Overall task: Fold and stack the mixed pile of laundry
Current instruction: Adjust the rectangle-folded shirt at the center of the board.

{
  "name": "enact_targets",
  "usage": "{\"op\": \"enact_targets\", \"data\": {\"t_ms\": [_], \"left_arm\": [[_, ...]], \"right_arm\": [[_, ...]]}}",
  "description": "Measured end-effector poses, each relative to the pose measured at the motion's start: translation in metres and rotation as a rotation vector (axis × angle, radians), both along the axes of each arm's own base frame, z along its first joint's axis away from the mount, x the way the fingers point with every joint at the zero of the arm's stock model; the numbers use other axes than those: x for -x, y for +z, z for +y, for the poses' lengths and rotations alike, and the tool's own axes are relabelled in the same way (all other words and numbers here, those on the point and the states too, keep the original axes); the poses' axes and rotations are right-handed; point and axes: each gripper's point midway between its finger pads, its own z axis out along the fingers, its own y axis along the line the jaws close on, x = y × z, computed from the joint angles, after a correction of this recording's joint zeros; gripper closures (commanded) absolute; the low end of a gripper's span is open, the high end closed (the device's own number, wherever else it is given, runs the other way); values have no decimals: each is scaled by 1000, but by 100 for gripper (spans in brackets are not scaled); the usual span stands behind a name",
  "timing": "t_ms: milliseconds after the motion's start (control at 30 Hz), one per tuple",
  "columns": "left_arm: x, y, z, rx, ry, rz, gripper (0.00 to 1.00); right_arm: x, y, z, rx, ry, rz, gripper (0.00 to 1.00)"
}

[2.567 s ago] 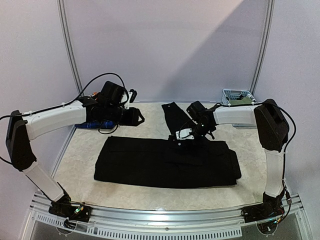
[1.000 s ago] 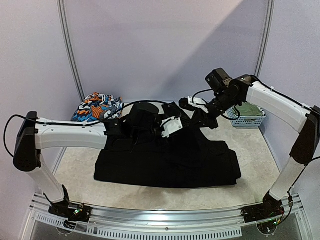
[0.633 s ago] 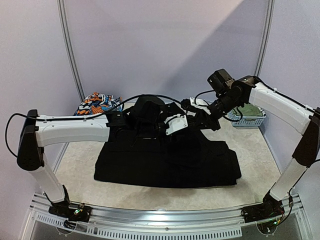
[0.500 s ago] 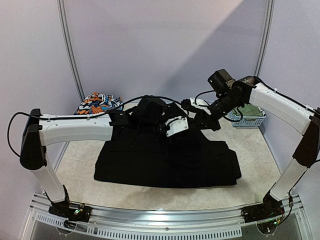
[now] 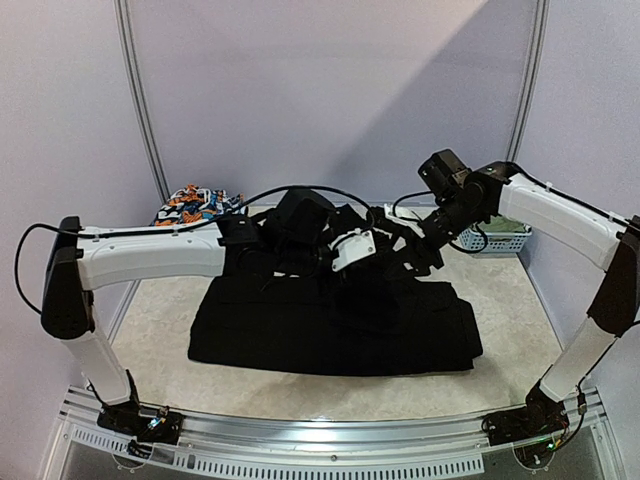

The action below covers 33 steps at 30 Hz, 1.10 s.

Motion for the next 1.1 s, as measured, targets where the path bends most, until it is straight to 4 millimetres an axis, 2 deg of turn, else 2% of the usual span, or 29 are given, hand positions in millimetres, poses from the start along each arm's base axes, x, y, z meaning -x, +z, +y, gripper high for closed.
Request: {"op": "enact_targets", "data": {"t_ms": [100,267,367,433,533,600,733,1100], "left_arm": [[5,20,10,32,16,-2,100],[18,81,32,155,34,-38,100],[29,112,42,232,25,-42,100],[36,126,46,272,10,-32,100],[45,130,45,298,-16,4,100],[53,127,42,302,-43,44,100],[66,129,39,306,-78,102,100],[94,173,42,375,-143,145,100]], "right_arm": [[-9,-1,-23,-23,-83,56,33],[-27,10,-77,-55,-254,51,31],[-19,-1,-88,-34,-279,66,31],[-12,-20,-92,2,-285,103,31],[-7,-49,-99,67,-301,159,30],[-6,-61,-102,97,-309,179,30],[-8,-69,-105,125,-323,182,30],[-18,-93,-113,202,-361,191,30]]}}
